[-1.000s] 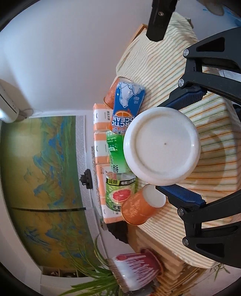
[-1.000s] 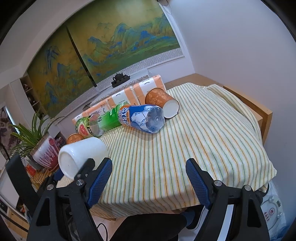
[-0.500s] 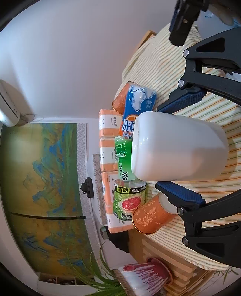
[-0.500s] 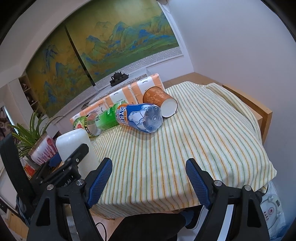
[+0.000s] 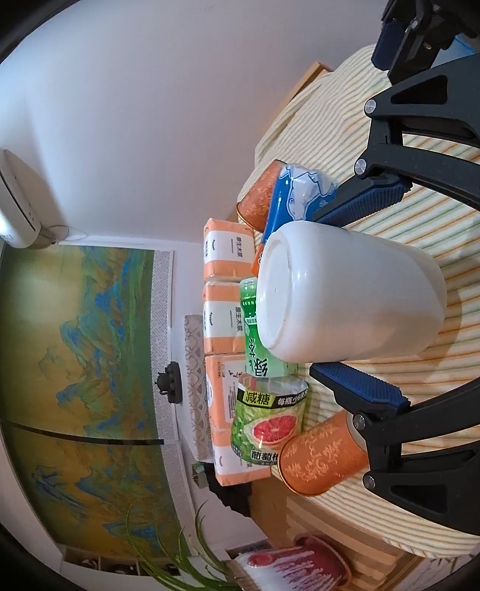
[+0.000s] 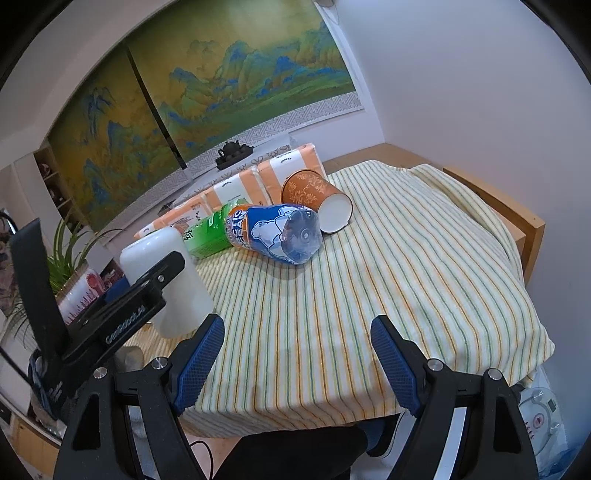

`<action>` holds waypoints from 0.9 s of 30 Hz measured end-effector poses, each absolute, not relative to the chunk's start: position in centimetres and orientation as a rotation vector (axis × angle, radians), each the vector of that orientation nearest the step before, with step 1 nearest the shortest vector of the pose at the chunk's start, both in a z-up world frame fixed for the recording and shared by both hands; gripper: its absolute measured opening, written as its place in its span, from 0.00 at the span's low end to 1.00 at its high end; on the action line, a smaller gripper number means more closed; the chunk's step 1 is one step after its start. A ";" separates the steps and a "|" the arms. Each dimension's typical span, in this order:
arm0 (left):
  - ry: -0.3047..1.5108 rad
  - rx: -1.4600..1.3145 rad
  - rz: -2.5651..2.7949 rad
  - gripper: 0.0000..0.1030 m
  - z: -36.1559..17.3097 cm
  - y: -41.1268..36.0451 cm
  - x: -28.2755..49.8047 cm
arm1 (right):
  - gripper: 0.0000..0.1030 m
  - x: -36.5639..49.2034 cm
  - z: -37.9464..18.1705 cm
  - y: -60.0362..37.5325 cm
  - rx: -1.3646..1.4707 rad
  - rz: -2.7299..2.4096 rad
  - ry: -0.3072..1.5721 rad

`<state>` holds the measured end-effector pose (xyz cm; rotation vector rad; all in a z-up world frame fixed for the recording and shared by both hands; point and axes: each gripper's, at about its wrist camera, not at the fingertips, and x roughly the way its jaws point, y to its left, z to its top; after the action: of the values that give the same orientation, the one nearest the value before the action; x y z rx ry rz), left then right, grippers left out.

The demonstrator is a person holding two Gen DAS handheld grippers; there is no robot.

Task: Flip cup upside down
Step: 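Rotate the left gripper to turn the white cup rim-down, then lower the white cup rim-down onto the tablecloth with the left gripper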

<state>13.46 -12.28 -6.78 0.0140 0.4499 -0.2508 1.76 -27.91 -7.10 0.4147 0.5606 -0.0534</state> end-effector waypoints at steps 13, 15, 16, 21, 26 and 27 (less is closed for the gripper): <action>0.483 0.023 -0.245 0.75 -7.1 -12.6 15.1 | 0.76 2.0 -6.9 -27.7 0.377 -0.080 0.542; 0.503 0.021 -0.246 0.75 -7.3 -12.5 15.4 | 0.76 2.0 -7.0 -27.7 0.375 -0.080 0.543; 0.513 0.024 -0.245 0.75 -7.5 -12.5 15.5 | 0.76 2.1 -7.0 -27.7 0.376 -0.080 0.544; 0.520 0.036 -0.248 0.75 -7.7 -12.5 15.5 | 0.76 2.1 -6.9 -27.8 0.383 -0.084 0.544; 0.524 0.026 -0.246 0.75 -7.7 -12.2 15.4 | 0.76 2.1 -6.9 -27.8 0.382 -0.081 0.546; 0.525 0.026 -0.246 0.75 -7.7 -12.1 15.4 | 0.76 2.1 -6.9 -27.7 0.380 -0.079 0.546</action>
<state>15.36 -12.13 -7.69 0.0264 0.5250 -0.2462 2.11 -27.72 -6.87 0.3803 0.5464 -0.0789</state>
